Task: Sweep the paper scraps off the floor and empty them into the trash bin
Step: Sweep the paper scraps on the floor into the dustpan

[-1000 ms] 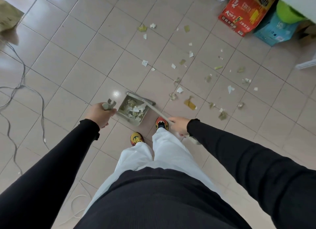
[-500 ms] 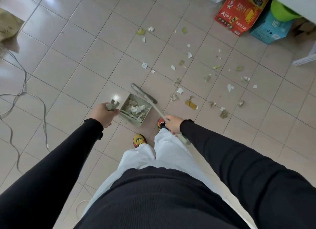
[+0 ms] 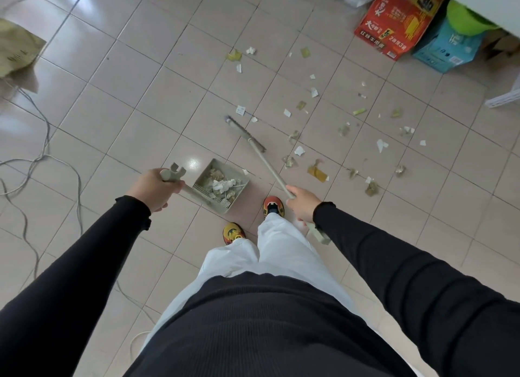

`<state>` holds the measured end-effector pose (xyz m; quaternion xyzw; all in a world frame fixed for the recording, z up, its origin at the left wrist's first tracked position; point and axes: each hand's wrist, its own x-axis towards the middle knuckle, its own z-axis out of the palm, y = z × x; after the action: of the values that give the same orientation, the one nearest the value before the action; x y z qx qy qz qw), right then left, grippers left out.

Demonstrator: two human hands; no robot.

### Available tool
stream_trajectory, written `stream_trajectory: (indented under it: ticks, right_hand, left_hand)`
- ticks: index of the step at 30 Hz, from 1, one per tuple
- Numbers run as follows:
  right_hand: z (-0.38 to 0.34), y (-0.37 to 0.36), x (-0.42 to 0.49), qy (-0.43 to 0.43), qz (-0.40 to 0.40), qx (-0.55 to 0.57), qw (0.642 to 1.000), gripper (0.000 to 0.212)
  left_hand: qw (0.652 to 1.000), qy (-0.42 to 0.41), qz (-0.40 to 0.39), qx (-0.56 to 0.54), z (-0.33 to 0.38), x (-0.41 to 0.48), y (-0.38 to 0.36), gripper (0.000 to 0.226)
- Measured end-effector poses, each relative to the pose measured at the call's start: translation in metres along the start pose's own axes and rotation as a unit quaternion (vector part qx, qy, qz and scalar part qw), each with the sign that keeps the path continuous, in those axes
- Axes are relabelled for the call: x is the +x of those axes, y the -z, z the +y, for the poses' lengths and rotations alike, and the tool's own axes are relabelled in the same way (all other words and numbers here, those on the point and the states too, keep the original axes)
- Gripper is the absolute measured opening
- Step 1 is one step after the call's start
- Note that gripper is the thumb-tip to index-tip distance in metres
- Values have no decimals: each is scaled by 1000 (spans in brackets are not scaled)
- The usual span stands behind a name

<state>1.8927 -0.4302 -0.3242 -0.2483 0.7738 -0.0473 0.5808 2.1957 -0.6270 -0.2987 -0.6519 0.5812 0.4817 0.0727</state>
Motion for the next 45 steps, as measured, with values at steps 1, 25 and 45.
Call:
stream_trajectory:
  ticks: [1, 25, 45]
  right_hand:
    - [-1, -1, 2, 1, 3, -14, 1000, 57]
    - [-2, -42, -20, -19, -79, -30, 996, 54]
    - [-47, 54, 3, 39, 19, 70, 997, 59]
  left_hand:
    - [1000, 0, -3, 7, 0, 0, 1, 16]
    - [996, -15, -16, 81, -3, 1, -19, 3]
    - [999, -46, -10, -1, 56, 52, 8, 13]
